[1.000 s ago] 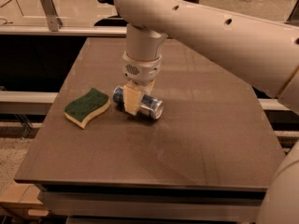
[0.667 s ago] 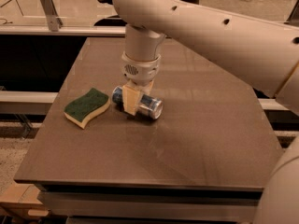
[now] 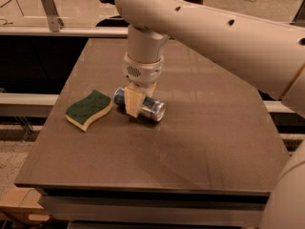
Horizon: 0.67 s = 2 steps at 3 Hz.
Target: Move redbull can near sponge
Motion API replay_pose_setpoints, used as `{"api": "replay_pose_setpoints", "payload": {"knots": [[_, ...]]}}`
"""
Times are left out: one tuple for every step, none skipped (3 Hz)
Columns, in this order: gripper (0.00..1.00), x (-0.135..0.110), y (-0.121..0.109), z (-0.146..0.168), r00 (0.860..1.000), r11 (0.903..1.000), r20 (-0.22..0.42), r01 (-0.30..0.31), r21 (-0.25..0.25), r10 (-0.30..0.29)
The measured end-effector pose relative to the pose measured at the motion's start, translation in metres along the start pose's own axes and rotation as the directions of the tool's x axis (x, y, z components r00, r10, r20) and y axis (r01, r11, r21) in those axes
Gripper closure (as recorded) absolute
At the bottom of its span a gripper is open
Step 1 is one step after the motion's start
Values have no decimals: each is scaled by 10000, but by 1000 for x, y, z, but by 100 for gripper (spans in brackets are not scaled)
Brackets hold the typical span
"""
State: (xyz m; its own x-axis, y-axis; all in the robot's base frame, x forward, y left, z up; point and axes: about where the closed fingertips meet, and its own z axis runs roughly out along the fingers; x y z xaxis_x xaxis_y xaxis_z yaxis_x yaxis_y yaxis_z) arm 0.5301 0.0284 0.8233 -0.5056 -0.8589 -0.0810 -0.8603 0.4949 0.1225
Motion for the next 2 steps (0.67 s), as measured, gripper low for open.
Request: {"api": "replay_pose_setpoints", "payload": {"knots": [[37, -1, 0, 0, 10000, 10000, 47, 9, 21, -9], [13, -2, 0, 0, 10000, 10000, 93, 19, 43, -20]]}}
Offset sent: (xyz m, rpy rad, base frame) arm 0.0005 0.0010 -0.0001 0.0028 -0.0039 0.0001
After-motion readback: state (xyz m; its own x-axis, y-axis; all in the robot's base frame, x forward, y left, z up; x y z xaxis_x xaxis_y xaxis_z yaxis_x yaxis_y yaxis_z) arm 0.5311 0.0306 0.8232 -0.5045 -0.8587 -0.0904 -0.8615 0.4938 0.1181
